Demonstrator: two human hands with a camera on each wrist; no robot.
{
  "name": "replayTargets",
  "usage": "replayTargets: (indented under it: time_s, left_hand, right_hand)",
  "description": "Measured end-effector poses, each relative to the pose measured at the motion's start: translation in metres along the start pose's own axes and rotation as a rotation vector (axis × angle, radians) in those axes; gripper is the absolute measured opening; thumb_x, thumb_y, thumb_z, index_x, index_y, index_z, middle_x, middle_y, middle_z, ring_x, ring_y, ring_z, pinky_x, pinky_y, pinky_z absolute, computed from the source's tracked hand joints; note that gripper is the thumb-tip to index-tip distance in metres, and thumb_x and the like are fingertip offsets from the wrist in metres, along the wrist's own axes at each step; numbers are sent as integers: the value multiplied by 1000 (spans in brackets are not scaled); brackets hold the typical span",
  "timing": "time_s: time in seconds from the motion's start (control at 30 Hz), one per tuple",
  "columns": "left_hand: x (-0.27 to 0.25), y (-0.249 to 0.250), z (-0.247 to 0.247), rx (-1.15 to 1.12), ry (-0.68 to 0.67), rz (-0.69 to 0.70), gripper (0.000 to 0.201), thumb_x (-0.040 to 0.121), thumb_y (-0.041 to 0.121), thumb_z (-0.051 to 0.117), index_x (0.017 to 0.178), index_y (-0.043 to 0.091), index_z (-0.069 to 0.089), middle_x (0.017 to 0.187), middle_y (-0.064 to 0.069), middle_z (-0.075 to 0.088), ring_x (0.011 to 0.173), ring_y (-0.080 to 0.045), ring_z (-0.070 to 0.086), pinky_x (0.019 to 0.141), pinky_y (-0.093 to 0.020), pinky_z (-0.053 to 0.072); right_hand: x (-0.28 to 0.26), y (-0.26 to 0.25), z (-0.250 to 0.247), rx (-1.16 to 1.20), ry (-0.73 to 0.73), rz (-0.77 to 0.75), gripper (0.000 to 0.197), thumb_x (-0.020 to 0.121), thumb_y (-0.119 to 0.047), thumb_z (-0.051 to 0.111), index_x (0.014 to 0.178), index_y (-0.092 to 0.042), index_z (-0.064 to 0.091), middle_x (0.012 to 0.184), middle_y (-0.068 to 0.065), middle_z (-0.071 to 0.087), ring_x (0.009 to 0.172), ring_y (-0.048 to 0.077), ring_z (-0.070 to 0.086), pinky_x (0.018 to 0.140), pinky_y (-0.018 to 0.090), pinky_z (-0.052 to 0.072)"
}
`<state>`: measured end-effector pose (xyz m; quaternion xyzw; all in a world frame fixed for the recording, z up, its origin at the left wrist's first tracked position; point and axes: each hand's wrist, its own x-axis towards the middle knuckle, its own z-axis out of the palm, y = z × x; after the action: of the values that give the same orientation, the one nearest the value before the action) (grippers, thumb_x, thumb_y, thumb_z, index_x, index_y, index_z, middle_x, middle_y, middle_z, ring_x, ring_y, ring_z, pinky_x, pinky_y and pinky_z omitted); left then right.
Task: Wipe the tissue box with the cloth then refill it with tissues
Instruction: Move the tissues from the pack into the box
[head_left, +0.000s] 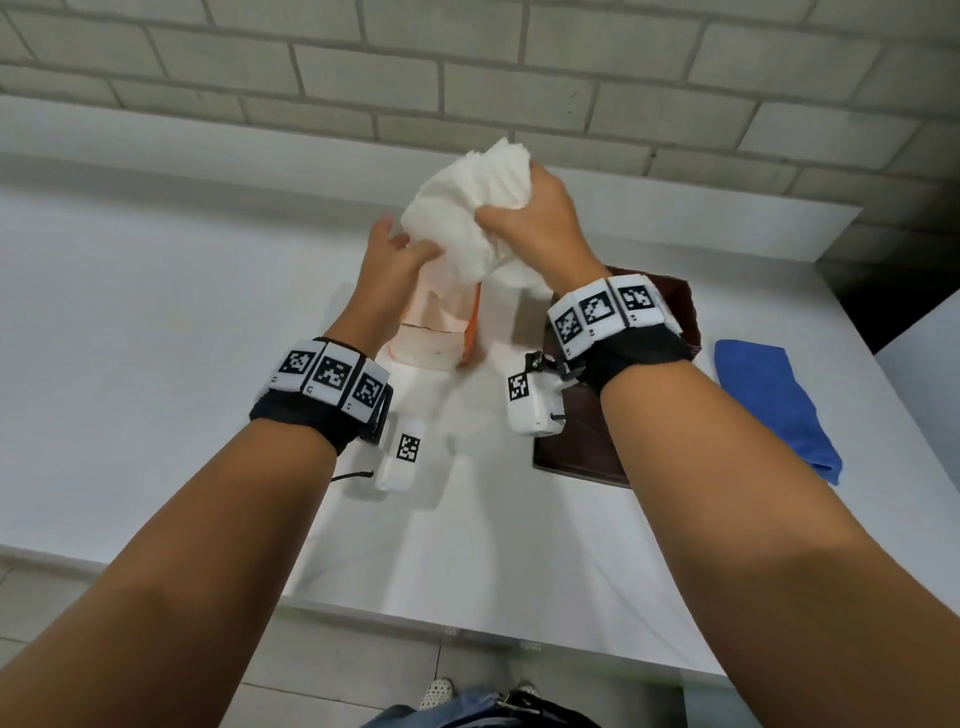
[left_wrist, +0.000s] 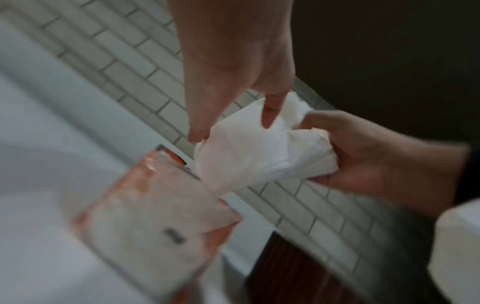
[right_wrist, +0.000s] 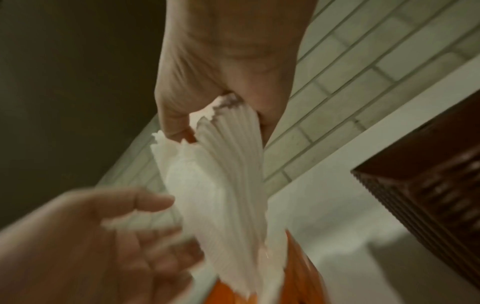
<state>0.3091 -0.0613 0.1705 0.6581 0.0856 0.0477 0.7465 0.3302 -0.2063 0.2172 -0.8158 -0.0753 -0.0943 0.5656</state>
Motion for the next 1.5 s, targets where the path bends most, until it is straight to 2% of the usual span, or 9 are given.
replayTargets:
  time_s: [0.17, 0.37, 0.47, 0.57, 0.73, 0.97, 1.17, 1.3, 1.5]
  left_hand:
    - [-1, 12, 23, -243, -236, -40, 49, 83, 23, 65, 128, 7, 52, 124, -11, 63, 108, -24, 63, 82, -34, 53]
    - [-5, 4, 52, -400, -372, -210, 37, 78, 42, 67, 107, 20, 62, 105, -2, 71, 102, -23, 67, 93, -45, 52]
    - [-12, 5, 74, -382, -386, -252, 18, 88, 31, 62, 100, 18, 65, 93, 1, 74, 97, -18, 67, 95, -40, 52]
    - [-17, 4, 94, -193, -332, -211, 37, 80, 21, 73, 115, 13, 64, 97, 1, 72, 92, -14, 67, 79, -29, 57]
    - [-17, 3, 111, -157, -450, -268, 41, 81, 24, 71, 118, 9, 62, 107, -7, 72, 91, -17, 71, 78, -30, 59]
    - [-20, 7, 122, -86, -509, -281, 21, 87, 30, 63, 103, 17, 67, 98, -1, 75, 95, -17, 69, 89, -31, 54]
    - [-9, 18, 132, 24, -469, -322, 31, 89, 25, 61, 117, 14, 58, 103, -2, 68, 97, -19, 65, 80, -33, 56]
    - [3, 15, 146, 224, -349, -264, 23, 88, 16, 63, 109, 7, 58, 87, -1, 64, 86, -19, 63, 64, -28, 53]
    - [14, 2, 160, 580, -251, -113, 31, 86, 15, 66, 111, 0, 59, 101, -8, 59, 106, -28, 62, 84, -33, 51]
  right_hand:
    - [1, 4, -42, 569, -1, 197, 28, 73, -5, 57, 100, -9, 63, 82, 3, 69, 75, 18, 66, 65, 25, 52]
    - [-20, 33, -84, 897, -39, 391, 13, 85, -10, 48, 84, -9, 61, 66, 4, 68, 69, 20, 64, 71, 32, 51]
    - [-30, 46, -99, 800, -10, 432, 29, 90, -34, 45, 99, -14, 64, 83, 5, 74, 82, 24, 67, 74, 33, 55]
    - [-39, 54, -110, 619, -46, 453, 60, 82, -59, 54, 124, -18, 61, 114, 5, 72, 104, 23, 69, 91, 38, 54]
    - [-53, 66, -129, 459, -44, 416, 44, 86, -15, 66, 128, -8, 56, 109, 4, 71, 88, 14, 73, 74, 27, 59]
    - [-59, 60, -138, 550, 8, 588, 29, 91, -42, 55, 105, -17, 61, 106, 7, 70, 96, 29, 68, 87, 53, 54]
    - [-41, 57, -149, 356, 192, 598, 44, 88, -46, 57, 115, -10, 59, 111, 7, 68, 102, 26, 66, 97, 45, 50]
    - [-32, 57, -154, 335, 165, 658, 22, 96, -34, 43, 94, -17, 57, 95, 4, 65, 88, 24, 61, 91, 42, 48]
    - [-19, 71, -150, 44, 193, 646, 35, 87, -13, 56, 119, 2, 55, 107, 11, 61, 98, 27, 61, 83, 34, 51]
